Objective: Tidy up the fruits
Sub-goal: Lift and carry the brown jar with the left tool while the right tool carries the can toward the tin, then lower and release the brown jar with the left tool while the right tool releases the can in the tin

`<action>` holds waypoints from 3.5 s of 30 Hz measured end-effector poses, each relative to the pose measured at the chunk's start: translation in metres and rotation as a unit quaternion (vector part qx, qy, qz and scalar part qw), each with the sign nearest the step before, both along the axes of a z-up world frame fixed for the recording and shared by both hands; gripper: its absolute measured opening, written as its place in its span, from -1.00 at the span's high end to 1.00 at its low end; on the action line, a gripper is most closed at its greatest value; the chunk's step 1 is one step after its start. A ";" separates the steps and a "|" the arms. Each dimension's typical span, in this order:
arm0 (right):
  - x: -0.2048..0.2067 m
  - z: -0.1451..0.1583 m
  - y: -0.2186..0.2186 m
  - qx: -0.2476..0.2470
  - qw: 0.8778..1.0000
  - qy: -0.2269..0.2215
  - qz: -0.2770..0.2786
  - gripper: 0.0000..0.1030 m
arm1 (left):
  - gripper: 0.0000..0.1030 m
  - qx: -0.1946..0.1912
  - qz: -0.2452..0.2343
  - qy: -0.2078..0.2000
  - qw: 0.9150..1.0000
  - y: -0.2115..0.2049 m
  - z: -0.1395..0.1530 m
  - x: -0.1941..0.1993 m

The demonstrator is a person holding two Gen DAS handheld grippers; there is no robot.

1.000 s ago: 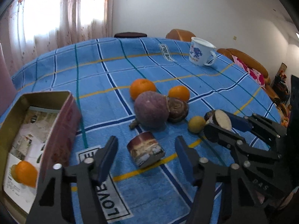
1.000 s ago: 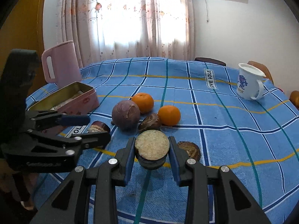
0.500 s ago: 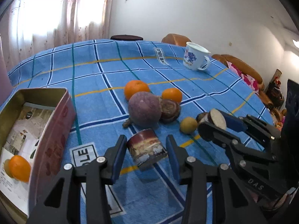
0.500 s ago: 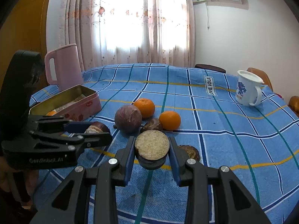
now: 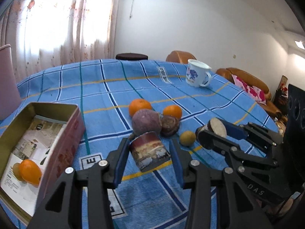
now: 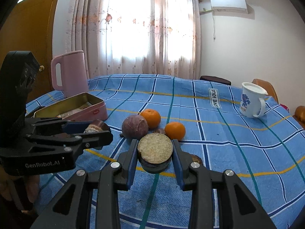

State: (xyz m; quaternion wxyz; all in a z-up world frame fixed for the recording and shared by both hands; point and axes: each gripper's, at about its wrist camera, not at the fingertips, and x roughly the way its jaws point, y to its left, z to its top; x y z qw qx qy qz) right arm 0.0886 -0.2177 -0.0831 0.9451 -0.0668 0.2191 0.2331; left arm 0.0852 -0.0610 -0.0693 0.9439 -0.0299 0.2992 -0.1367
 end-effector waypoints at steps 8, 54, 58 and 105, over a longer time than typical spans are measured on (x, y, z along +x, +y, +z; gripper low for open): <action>-0.007 0.002 -0.001 0.004 1.000 -0.020 0.005 0.31 | 0.13 0.007 0.011 -0.032 0.999 0.000 0.003 -0.011; -0.038 0.009 -0.007 0.040 0.992 -0.113 0.042 0.31 | 0.13 0.036 0.056 -0.162 0.985 0.006 0.035 -0.055; -0.031 0.013 -0.006 0.045 0.994 -0.095 0.042 0.31 | 0.13 0.034 0.062 -0.162 0.984 0.012 0.036 -0.055; 0.054 0.006 0.213 -0.047 0.980 0.053 0.183 0.30 | 0.13 0.033 0.178 0.005 0.983 0.177 0.004 0.002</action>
